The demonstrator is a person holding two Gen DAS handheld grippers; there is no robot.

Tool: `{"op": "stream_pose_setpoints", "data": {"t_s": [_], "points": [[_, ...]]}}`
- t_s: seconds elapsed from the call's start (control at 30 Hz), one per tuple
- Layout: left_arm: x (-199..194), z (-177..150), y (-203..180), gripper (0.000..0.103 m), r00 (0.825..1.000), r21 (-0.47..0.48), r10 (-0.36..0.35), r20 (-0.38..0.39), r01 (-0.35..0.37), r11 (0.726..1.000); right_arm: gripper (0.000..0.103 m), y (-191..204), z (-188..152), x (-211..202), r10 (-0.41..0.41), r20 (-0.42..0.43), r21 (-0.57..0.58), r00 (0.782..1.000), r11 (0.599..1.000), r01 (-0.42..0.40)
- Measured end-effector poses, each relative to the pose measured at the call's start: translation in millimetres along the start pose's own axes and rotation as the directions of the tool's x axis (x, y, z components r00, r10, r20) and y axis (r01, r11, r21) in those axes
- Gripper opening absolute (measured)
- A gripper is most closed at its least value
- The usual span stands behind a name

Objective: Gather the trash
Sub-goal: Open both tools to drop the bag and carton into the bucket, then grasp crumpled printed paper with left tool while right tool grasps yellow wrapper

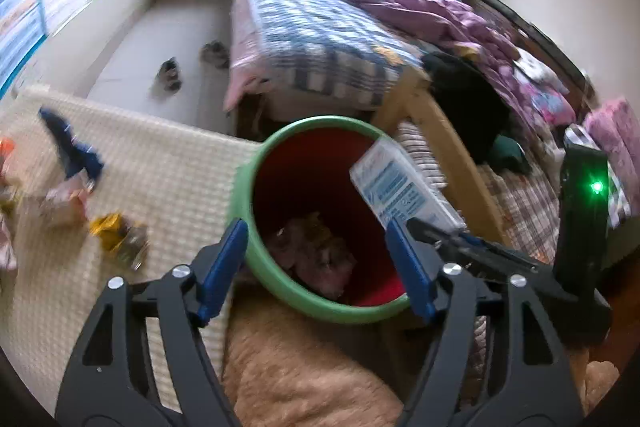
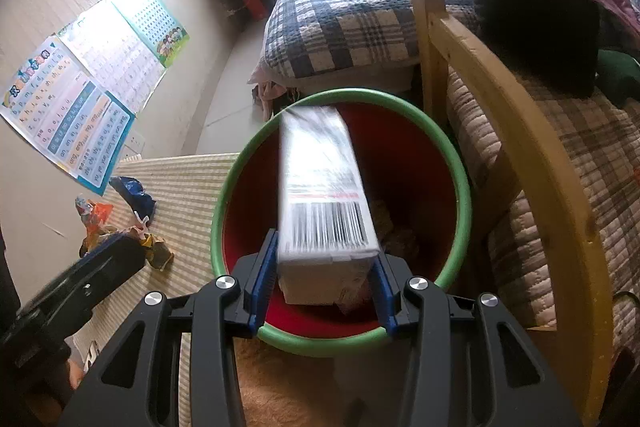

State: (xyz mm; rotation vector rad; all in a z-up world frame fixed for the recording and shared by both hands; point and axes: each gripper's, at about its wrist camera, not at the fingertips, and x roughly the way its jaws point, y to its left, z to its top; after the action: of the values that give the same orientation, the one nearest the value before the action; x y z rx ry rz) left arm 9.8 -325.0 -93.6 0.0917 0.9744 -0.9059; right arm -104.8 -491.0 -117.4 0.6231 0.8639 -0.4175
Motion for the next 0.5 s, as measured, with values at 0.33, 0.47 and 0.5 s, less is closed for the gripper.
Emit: {"op": "stream_pose_setpoints", "data": {"t_s": [0.33, 0.47, 0.5], "points": [[-46.3, -36.9, 82.3, 0.072, 0.981, -0.108, 0.194, 0.000, -0.192, 0.975, 0.056, 16.7, -3.0, 6.9, -0.039, 0.017, -0.040, 0.999, 0.998, 0.040], [-74.1, -62.2, 133.7, 0.072, 0.956, -0.215, 0.291, -0.024, -0.289, 0.933, 0.056, 48.7, -3.6, 13.0, -0.029, 0.017, -0.144, 0.999, 0.989, 0.031], [-82.1, -69.6, 147.5, 0.072, 0.949, -0.250, 0.313, -0.032, -0.311, 0.917, 0.056, 57.2, -4.5, 16.3, -0.020, 0.006, -0.165, 1.000, 0.986, 0.021]]}}
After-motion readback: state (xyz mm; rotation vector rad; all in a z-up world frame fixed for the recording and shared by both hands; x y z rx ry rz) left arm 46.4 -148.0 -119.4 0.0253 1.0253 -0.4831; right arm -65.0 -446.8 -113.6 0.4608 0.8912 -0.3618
